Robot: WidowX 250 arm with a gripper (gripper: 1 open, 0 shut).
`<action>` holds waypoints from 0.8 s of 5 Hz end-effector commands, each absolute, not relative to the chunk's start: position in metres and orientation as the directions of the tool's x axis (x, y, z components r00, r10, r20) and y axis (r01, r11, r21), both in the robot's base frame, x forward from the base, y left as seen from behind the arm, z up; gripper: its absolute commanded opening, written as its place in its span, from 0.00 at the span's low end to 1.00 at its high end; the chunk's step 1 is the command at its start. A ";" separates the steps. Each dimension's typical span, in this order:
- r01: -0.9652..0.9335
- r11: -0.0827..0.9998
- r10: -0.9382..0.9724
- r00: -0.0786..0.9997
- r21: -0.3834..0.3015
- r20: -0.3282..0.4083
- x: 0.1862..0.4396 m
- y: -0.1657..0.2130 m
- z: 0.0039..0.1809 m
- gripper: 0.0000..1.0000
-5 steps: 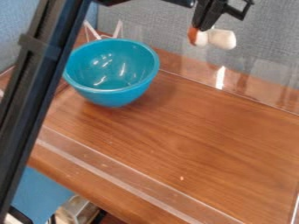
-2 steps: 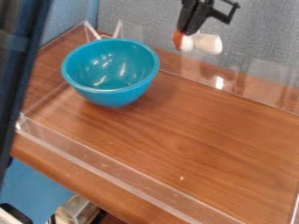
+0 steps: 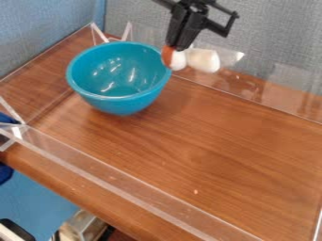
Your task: Remove the mushroom from inside the blue bowl and put it on the table
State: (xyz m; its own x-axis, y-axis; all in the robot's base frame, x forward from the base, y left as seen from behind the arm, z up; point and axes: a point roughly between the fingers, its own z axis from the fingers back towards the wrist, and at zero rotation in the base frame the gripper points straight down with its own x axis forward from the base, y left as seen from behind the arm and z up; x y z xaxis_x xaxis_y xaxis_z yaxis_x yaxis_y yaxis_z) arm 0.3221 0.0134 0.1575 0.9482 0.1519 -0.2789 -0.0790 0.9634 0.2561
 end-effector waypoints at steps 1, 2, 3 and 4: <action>-0.097 0.962 0.157 0.961 0.254 -0.230 0.300 0.009 0.171 0.00; -0.091 0.964 0.158 0.952 0.250 -0.263 0.289 -0.003 0.155 0.00; -0.105 0.964 0.176 0.939 0.242 -0.295 0.280 -0.016 0.137 0.00; -0.115 0.966 0.186 0.931 0.231 -0.313 0.274 -0.026 0.119 0.00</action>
State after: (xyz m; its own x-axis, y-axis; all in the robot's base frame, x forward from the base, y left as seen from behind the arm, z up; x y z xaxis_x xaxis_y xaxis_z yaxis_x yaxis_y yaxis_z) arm 0.2726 -0.0236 0.1038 0.9099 0.1952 -0.3661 -0.1073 0.9631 0.2470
